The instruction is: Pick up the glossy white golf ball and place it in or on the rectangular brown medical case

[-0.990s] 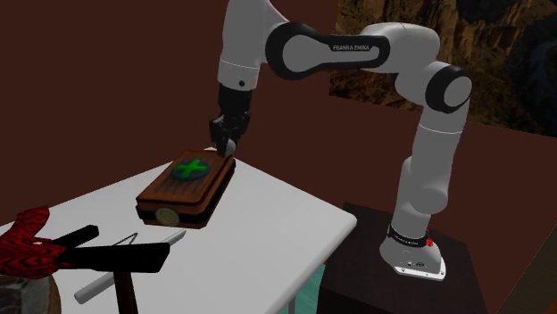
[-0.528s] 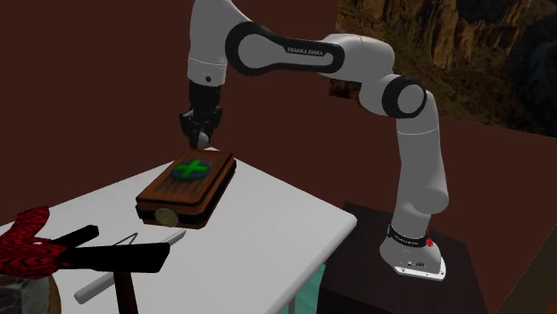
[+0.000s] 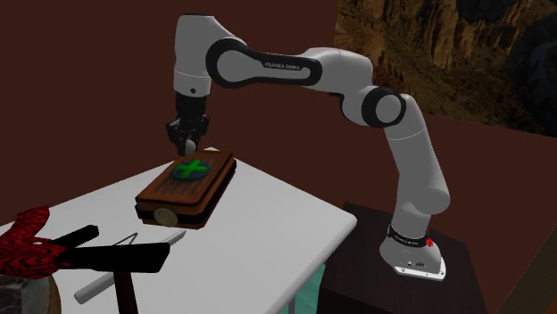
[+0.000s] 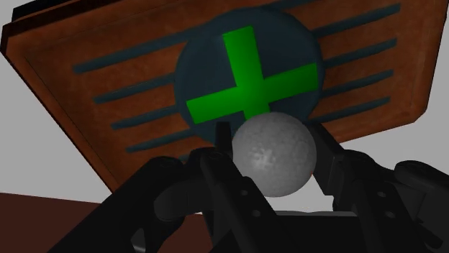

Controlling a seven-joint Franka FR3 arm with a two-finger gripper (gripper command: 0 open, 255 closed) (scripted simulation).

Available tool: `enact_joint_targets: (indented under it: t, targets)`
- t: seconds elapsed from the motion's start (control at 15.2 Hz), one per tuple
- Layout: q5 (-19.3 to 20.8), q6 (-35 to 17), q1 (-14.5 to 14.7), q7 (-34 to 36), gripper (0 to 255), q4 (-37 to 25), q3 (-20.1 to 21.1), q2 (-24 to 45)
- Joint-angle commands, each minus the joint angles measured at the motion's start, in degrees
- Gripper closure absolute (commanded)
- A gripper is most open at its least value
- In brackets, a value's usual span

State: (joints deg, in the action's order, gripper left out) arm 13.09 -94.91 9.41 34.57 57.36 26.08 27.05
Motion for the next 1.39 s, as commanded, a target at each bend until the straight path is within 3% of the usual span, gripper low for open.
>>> enact_joint_targets:
  t: [0.0, 0.33, 0.86, 0.92, 1.25, 1.32]
  targets:
    - [-0.45, -2.41, -0.76, 0.17, 255, 3.54, 0.13, -1.16]
    - [-1.20, -7.40, -2.17, 0.31, 255, 10.38, 0.23, -3.03]
    - [-1.20, -7.40, -2.16, 0.31, 255, 10.38, 0.23, -3.03]
    - [-1.20, -7.40, -2.16, 0.31, 0, 10.38, 0.23, -3.03]
    - [-1.20, -7.40, -2.16, 0.31, 0, 10.38, 0.23, -3.03]
    - [-1.20, -5.48, -1.92, 0.20, 0, 8.45, 0.28, -3.04]
